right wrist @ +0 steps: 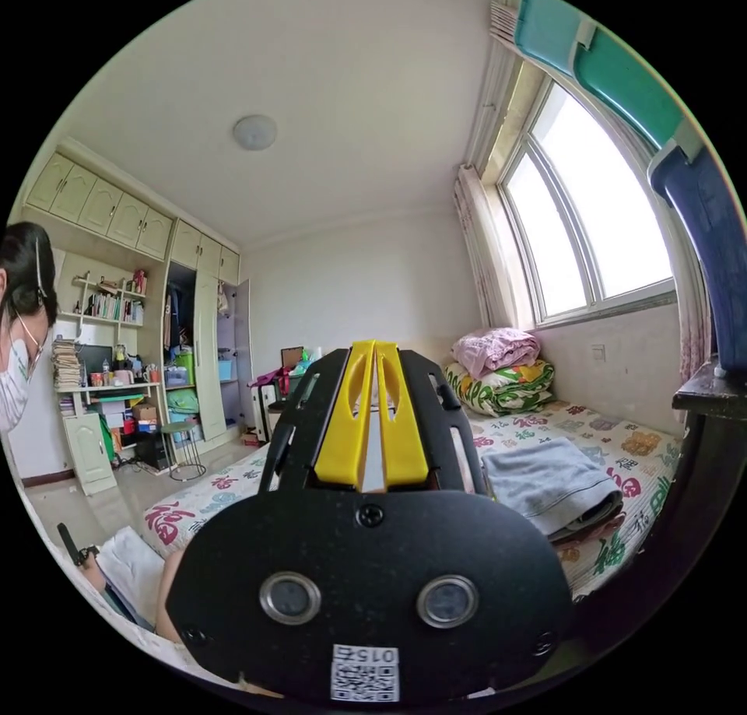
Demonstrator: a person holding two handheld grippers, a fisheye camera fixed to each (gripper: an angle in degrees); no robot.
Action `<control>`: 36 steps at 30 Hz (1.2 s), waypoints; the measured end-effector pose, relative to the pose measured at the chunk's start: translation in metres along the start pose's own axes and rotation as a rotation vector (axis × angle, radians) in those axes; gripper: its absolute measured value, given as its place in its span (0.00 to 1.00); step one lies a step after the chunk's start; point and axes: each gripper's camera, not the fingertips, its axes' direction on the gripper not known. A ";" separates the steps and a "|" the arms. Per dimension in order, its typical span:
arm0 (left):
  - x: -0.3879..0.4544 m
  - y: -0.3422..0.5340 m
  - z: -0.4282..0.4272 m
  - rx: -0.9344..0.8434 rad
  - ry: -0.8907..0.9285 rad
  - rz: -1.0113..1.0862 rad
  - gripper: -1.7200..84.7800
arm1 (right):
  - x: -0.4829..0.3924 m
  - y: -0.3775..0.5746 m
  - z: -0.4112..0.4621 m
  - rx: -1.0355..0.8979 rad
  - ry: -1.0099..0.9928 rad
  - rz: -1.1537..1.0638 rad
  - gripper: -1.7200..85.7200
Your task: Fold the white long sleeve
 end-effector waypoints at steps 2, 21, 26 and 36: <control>0.013 0.013 -0.018 0.089 0.037 0.041 0.08 | 0.006 -0.010 0.010 0.019 0.004 -0.015 0.01; 0.165 0.128 -0.131 0.308 0.544 0.298 0.05 | -0.003 -0.030 0.301 -0.399 -0.834 -0.149 0.07; 0.184 0.145 -0.142 0.313 0.568 0.349 0.05 | -0.067 -0.036 0.392 -0.564 -1.253 -0.033 0.10; 0.205 0.196 -0.149 0.357 0.505 0.438 0.05 | -0.269 0.019 0.473 -1.298 -1.495 -0.211 0.22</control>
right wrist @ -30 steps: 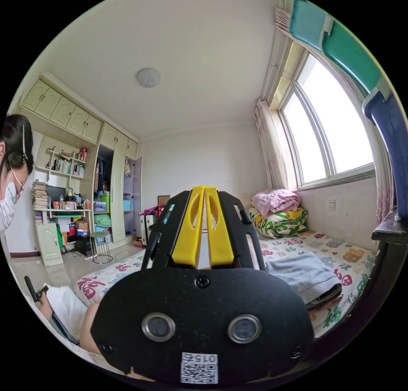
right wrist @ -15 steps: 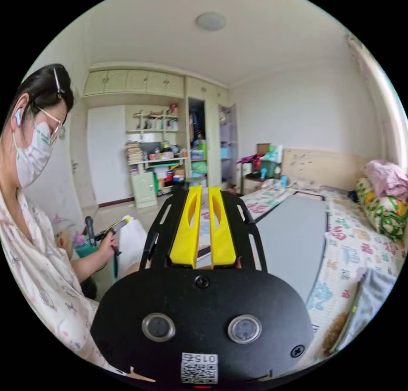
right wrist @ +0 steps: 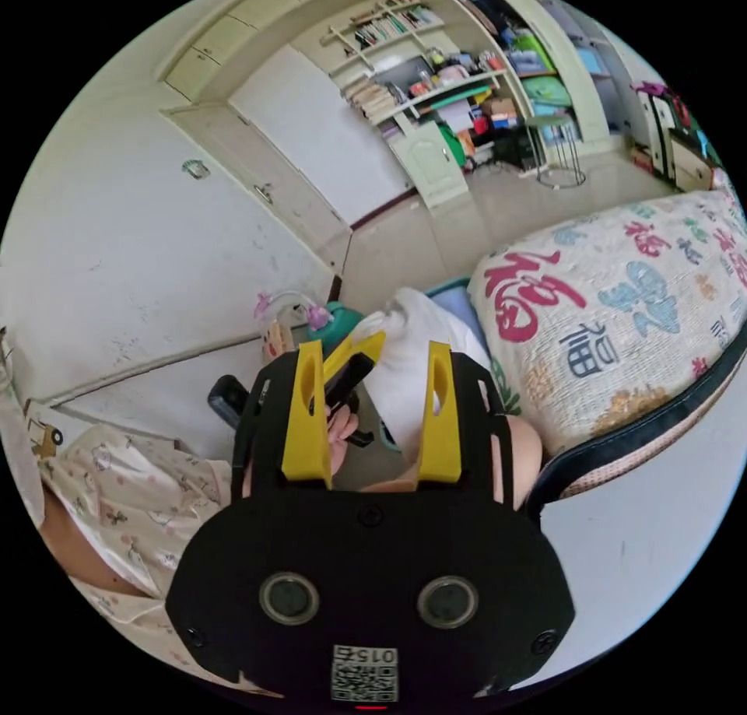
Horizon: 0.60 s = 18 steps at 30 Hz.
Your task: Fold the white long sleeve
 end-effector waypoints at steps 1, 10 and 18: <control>0.003 0.002 0.001 -0.007 -0.010 0.042 0.05 | 0.006 -0.007 0.011 -0.030 -0.039 0.025 0.22; 0.006 0.009 0.013 -0.056 -0.090 0.245 0.08 | 0.009 -0.027 0.010 -0.045 -0.104 0.101 0.17; -0.046 0.000 -0.001 -0.101 0.099 0.173 0.07 | -0.009 -0.030 -0.005 -0.008 -0.072 0.076 0.09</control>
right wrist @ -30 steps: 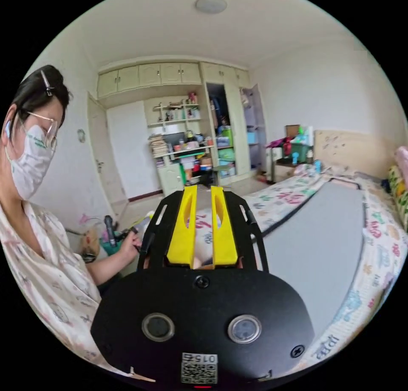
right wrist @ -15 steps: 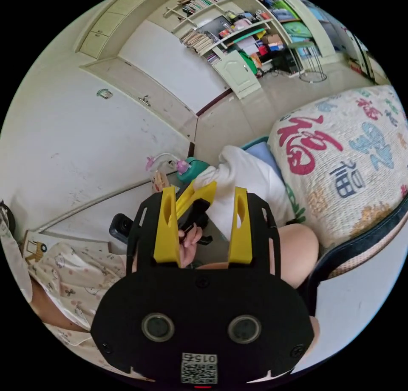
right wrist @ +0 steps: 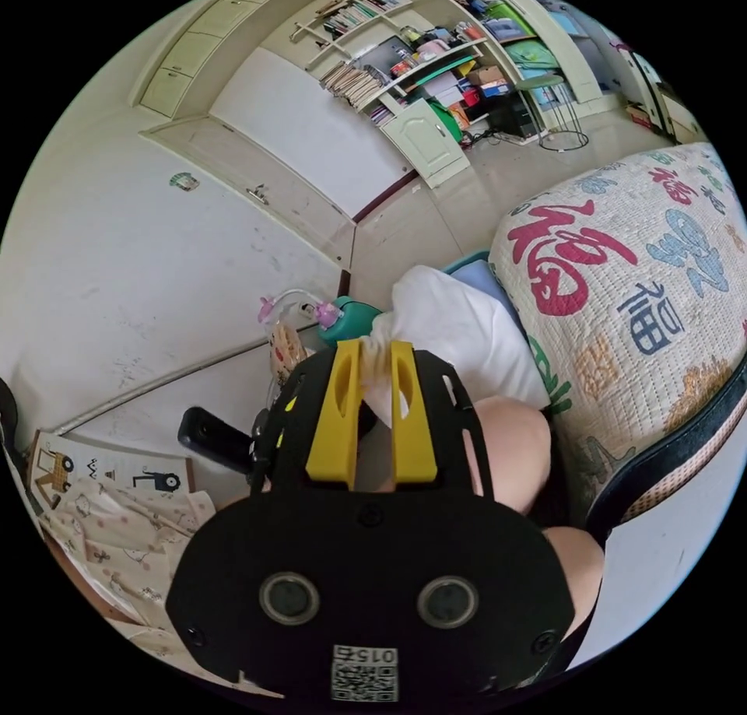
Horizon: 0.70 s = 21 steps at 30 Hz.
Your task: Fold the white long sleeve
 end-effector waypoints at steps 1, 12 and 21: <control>-0.024 0.008 -0.004 -0.001 0.065 -0.071 0.06 | -0.006 0.002 0.003 -0.009 0.028 -0.016 0.09; -0.331 0.057 0.026 -0.024 -0.234 -1.068 0.26 | -0.087 0.022 0.025 -0.016 0.117 -0.212 0.09; -0.440 0.105 0.099 -0.168 -0.181 -1.402 0.21 | -0.133 0.054 0.052 -0.042 0.055 -0.253 0.08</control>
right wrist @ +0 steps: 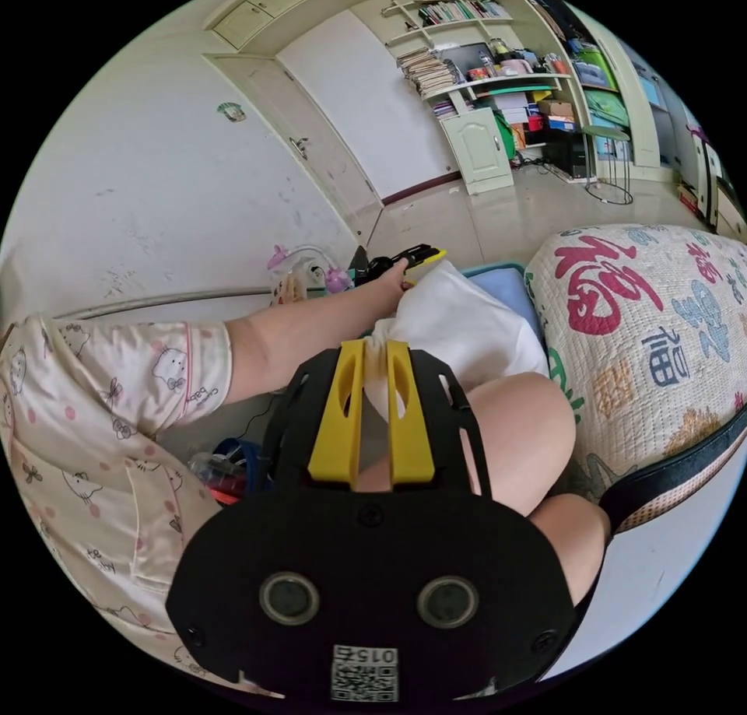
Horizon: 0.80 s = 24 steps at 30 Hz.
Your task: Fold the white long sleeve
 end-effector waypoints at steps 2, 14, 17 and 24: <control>-0.005 -0.013 0.002 -0.038 -0.047 0.044 0.15 | -0.012 -0.001 0.005 0.004 0.001 -0.004 0.08; 0.058 -0.027 -0.124 -0.046 0.411 0.561 0.04 | -0.064 0.034 -0.110 0.483 0.207 0.125 0.05; 0.114 -0.002 -0.172 -0.015 0.598 0.748 0.04 | -0.086 0.063 -0.162 0.653 0.273 0.130 0.04; 0.207 0.090 -0.216 -0.106 0.939 0.991 0.03 | -0.162 0.126 -0.250 0.918 0.520 0.114 0.03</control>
